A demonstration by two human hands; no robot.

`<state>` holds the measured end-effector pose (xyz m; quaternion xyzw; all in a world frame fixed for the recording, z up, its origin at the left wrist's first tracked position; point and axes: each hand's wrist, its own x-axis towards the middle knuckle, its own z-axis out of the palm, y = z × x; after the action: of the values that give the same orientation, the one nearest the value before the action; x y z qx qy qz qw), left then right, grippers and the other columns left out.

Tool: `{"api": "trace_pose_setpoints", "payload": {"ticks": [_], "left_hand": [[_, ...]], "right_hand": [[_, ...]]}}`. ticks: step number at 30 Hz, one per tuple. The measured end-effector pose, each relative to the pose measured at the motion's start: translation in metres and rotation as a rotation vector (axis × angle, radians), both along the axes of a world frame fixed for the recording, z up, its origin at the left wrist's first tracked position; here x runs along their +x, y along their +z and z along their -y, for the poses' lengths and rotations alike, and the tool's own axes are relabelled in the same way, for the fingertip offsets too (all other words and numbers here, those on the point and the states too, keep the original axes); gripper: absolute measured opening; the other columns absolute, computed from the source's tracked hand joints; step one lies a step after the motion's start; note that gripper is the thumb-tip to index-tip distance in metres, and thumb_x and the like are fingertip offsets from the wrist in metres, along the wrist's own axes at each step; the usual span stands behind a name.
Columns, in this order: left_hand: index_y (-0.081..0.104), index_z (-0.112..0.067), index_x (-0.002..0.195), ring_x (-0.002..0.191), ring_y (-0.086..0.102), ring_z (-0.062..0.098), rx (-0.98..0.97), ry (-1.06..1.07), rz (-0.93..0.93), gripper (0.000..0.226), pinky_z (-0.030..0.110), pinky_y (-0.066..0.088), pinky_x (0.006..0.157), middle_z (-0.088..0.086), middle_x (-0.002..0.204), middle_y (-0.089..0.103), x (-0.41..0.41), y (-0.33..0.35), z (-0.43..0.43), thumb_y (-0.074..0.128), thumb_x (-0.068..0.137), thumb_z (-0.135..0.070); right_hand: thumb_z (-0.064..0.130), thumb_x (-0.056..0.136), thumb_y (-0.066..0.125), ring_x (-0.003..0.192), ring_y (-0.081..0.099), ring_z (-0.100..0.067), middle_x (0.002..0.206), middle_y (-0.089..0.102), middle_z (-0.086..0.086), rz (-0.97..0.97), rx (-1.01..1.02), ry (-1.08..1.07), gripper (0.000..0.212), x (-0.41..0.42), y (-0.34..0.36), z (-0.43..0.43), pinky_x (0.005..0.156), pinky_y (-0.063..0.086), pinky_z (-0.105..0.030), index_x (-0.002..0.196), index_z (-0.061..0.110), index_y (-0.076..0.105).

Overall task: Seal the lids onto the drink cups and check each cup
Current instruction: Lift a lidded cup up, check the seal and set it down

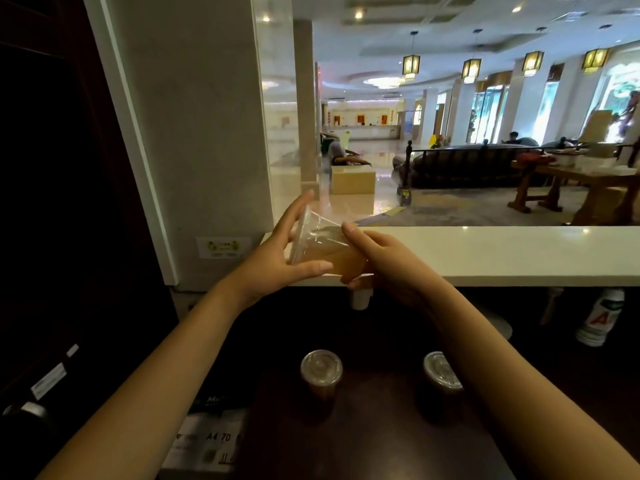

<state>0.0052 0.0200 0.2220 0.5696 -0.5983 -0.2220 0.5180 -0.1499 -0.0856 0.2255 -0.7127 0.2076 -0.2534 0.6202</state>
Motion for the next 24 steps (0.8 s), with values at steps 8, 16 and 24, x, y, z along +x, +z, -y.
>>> {"api": "trace_pose_setpoints", "payload": {"ticks": [8, 16, 24], "left_hand": [[0.047, -0.031, 0.124, 0.110, 0.054, 0.027, 0.246, -0.127, -0.689, 0.057, 0.045, 0.053, 0.079, 0.012, 0.129, 0.050, 0.007, 0.005, 0.017, 0.066, 0.071, -0.041], [0.032, -0.066, 0.106, 0.121, 0.043, 0.017, -0.105, 0.069, 0.047, 0.059, 0.031, 0.051, 0.092, -0.011, 0.133, 0.033, -0.005, 0.008, 0.009, 0.070, 0.071, -0.039], [0.022, -0.043, 0.141, 0.124, 0.049, 0.024, 0.114, -0.207, -0.460, 0.113, 0.040, 0.053, 0.089, -0.005, 0.143, 0.037, 0.006, 0.011, 0.011, 0.082, 0.047, -0.059]], "right_hand": [[0.024, 0.082, 0.069, 0.100, 0.059, -0.015, 0.121, 0.053, 0.003, 0.116, -0.466, -0.065, 0.045, 0.006, -0.001, 0.006, 0.078, 0.056, -0.021, 0.123, 0.022, 0.051], [0.059, 0.091, 0.035, 0.081, 0.066, -0.022, 0.112, 0.062, -0.015, -0.057, 0.134, 0.136, 0.058, 0.006, 0.004, 0.012, 0.071, 0.058, -0.033, 0.126, 0.015, 0.052], [0.021, 0.092, 0.054, 0.098, 0.063, -0.027, 0.116, 0.057, -0.012, 0.306, 0.255, 0.099, 0.037, 0.004, -0.001, 0.005, 0.077, 0.060, -0.035, 0.126, 0.007, 0.047]]}}
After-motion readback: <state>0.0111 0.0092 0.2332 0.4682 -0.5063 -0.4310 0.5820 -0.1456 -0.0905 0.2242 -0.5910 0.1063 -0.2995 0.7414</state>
